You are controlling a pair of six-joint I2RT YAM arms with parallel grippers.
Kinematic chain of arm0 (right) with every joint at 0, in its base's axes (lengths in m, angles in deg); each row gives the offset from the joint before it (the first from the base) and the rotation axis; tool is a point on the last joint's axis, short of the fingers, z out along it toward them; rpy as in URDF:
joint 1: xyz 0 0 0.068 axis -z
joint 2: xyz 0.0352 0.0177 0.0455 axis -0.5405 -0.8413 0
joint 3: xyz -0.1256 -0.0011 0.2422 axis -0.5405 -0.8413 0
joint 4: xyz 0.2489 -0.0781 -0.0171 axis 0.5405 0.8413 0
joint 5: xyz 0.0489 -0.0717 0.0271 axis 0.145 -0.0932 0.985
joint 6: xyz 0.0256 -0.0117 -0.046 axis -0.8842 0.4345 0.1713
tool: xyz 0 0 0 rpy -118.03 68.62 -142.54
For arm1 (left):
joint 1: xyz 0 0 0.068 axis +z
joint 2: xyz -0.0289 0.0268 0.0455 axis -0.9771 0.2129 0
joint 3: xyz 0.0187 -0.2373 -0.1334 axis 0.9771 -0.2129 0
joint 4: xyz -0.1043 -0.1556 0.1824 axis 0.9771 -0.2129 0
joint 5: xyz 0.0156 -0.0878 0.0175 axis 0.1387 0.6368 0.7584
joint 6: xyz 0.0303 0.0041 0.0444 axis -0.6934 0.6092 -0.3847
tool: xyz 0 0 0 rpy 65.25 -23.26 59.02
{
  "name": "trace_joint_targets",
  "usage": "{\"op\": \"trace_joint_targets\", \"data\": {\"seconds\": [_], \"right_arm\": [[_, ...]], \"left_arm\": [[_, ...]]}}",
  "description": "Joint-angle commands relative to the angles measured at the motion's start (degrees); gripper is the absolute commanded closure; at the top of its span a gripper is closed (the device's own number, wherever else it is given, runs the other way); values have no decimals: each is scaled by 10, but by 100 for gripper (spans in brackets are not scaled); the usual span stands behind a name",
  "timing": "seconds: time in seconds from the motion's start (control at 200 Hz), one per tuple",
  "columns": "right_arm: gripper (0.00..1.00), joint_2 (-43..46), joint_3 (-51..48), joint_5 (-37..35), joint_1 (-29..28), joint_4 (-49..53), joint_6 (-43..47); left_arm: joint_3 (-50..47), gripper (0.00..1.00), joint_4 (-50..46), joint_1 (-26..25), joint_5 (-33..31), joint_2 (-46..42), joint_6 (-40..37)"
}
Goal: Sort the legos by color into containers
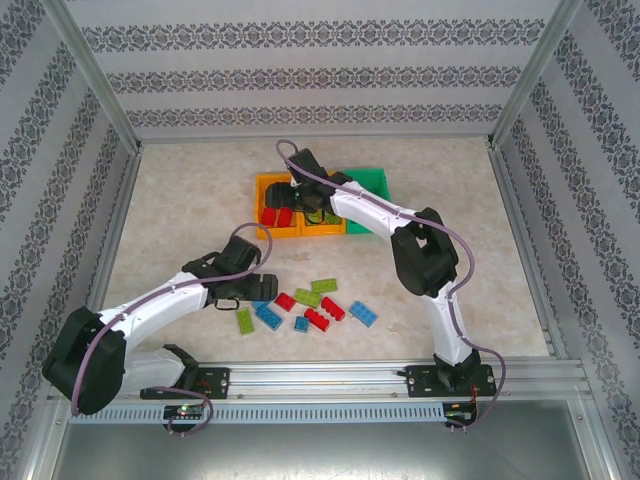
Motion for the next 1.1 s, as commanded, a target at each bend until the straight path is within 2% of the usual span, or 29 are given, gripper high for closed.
{"op": "trace_joint_targets", "data": {"seconds": [0.0,0.16,0.575,1.094], "right_arm": [[23,46,-33,-8,0,-5,1],[23,74,-84,-15,6,-25,-3],[21,110,-145,-29,17,-41,-5],[19,190,-253,-52,52,-64,-5]], "left_arm": [[-15,10,15,-14,9,-10,12],[-28,12,27,-25,15,-26,23],[-34,18,44,-47,26,-13,11],[-5,48,56,-47,4,54,6]]}}
